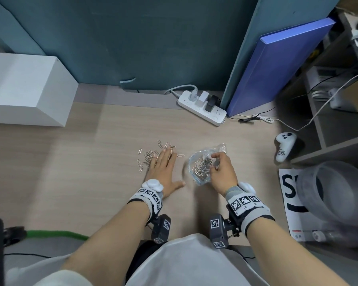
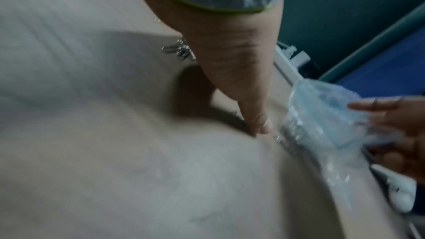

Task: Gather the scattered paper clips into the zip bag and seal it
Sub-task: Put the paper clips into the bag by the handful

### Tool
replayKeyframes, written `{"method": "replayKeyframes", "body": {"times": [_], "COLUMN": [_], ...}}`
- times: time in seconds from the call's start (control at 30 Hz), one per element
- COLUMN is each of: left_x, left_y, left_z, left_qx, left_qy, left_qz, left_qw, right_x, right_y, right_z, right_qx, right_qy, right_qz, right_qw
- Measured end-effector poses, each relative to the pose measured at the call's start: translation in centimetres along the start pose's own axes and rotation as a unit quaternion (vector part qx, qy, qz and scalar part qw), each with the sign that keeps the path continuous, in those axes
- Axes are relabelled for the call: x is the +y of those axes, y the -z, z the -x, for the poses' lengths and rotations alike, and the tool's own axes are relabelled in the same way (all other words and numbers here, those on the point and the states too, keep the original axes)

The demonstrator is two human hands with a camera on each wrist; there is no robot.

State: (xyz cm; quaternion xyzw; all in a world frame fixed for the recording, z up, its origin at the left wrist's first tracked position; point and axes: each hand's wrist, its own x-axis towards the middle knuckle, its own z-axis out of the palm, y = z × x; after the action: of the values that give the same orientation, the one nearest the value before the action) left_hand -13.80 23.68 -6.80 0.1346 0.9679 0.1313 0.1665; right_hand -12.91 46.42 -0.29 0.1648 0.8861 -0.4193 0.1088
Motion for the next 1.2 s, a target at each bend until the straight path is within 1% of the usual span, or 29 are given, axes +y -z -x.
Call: {"method": "replayKeyframes", "body": {"times": [0.07, 0.13, 0.2, 0.27, 0.33, 0.4, 0.5, 0.57, 0.63, 0.7, 0.83, 0.97, 1.07, 1.2], "left_x": [0.1, 0.2, 0.1, -0.2, 0.2, 1.8, 5.4, 6.8, 6.7, 5.6, 1.9, -1.4, -2.6, -2.4], "left_y": [-1.4, -2.2, -2.4, -2.2, -2.0, -1.9, -2.6, -3.3, -3.3, -3.0, -1.8, -0.7, -0.9, -0.9], "left_z": [0.8, 0.9, 0.7, 0.3, -0.3, -0.8, -1.6, -2.1, -2.8, -3.8, -5.3, -4.7, -3.1, -0.3], "left_qx": [-0.006, 0.012, 0.044, 0.079, 0.091, 0.092, 0.063, 0.055, 0.061, 0.069, 0.069, 0.059, 0.050, 0.047], "left_qy": [-0.022, -0.031, -0.016, 0.017, 0.033, -0.003, -0.081, -0.106, -0.111, -0.094, -0.017, 0.040, 0.058, 0.039], "left_qz": [-0.038, -0.048, -0.054, -0.068, -0.064, -0.061, -0.052, -0.063, -0.070, -0.065, -0.087, -0.103, -0.083, -0.057], "left_qw": [0.999, 0.998, 0.997, 0.994, 0.993, 0.994, 0.993, 0.991, 0.989, 0.991, 0.994, 0.992, 0.994, 0.997], "right_x": [0.4, 0.8, 1.3, 1.6, 2.0, 2.3, 2.9, 3.2, 3.3, 3.3, 3.0, 2.0, 1.2, 0.4], "right_y": [0.3, 0.6, 0.9, 1.2, 1.4, 1.5, 1.6, 1.9, 2.2, 2.4, 2.2, 1.4, 0.8, 0.3], "right_z": [0.0, 0.0, 0.1, 0.1, 0.1, 0.2, 0.2, 0.1, 0.1, 0.0, -0.3, -0.8, -1.4, -1.8], "right_qx": [0.002, 0.004, 0.008, 0.016, 0.022, 0.024, 0.031, 0.033, 0.030, 0.023, 0.020, 0.006, -0.002, -0.006], "right_qy": [-0.001, -0.007, -0.010, -0.009, -0.012, -0.015, -0.018, -0.018, -0.012, -0.011, -0.014, -0.006, -0.004, -0.008], "right_qz": [-0.001, -0.001, 0.001, -0.001, -0.006, -0.014, -0.019, -0.016, -0.020, -0.023, -0.027, -0.022, -0.021, -0.025], "right_qw": [1.000, 1.000, 1.000, 1.000, 1.000, 1.000, 0.999, 0.999, 0.999, 0.999, 0.999, 1.000, 1.000, 1.000]}}
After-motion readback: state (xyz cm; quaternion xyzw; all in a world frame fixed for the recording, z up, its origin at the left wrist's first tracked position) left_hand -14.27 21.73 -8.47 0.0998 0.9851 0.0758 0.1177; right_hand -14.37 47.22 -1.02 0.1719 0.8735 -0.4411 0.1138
